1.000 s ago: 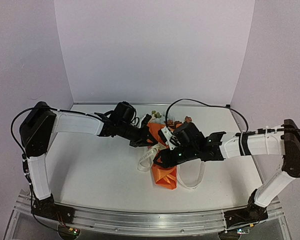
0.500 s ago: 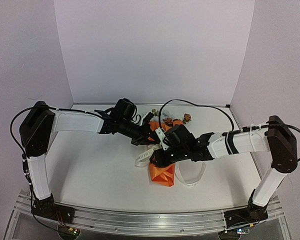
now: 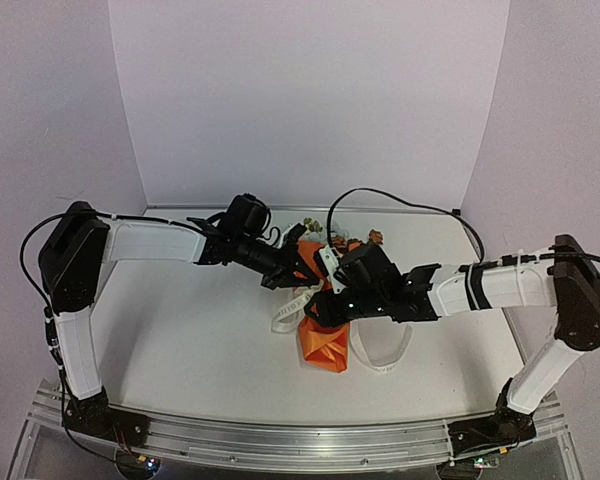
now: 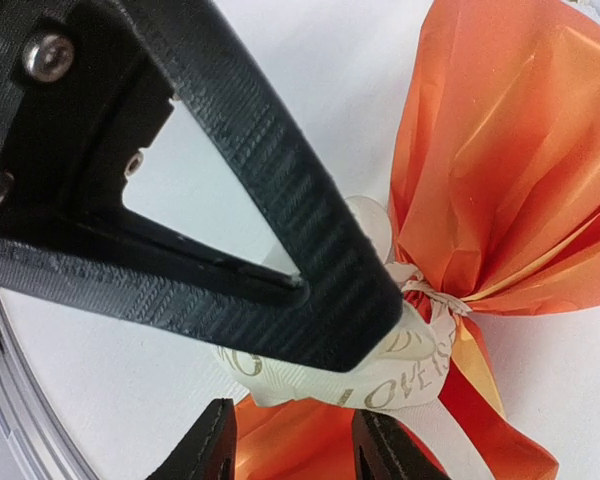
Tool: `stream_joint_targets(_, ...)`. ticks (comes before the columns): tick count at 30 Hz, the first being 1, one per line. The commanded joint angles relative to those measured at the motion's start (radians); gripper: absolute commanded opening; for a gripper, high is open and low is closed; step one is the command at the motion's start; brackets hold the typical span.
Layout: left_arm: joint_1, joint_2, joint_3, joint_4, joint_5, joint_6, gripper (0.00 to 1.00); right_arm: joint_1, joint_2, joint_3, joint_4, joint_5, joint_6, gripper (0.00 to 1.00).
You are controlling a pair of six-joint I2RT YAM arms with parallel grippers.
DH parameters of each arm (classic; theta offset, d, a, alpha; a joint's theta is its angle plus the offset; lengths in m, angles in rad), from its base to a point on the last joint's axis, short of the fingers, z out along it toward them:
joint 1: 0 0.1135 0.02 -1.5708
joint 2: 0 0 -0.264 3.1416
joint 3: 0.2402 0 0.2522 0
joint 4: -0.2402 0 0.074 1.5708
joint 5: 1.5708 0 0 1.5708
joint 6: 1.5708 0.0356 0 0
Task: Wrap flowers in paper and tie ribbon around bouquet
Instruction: Cross the half-tied ribbon over the folded bouquet.
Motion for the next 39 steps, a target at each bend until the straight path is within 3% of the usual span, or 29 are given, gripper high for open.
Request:
stream_joint_targets(1, 0.001, 0.002, 0.065, 0.015, 0.056, -0.024, 0.00, 0.006, -0.015, 0.035, 0.020, 0.014, -0.010, 0.43)
stream_joint_targets(22, 0.003, 0.004, 0.068, 0.038, 0.096, -0.048, 0.00, 0.006, 0.094, 0.080, 0.084, -0.035, 0.033, 0.36)
stream_joint_targets(25, 0.005, 0.000, 0.065, 0.040, 0.092, -0.049, 0.00, 0.006, 0.108, 0.087, 0.092, -0.039, 0.038, 0.31)
stream_joint_targets(31, 0.026, -0.010, 0.050, 0.002, 0.024, -0.039, 0.00, -0.001, 0.055, 0.073, 0.072, -0.057, 0.057, 0.01)
stream_joint_targets(39, 0.053, 0.006, 0.043, -0.089, -0.079, 0.010, 0.00, -0.028, -0.072, 0.033, -0.074, -0.103, 0.084, 0.00)
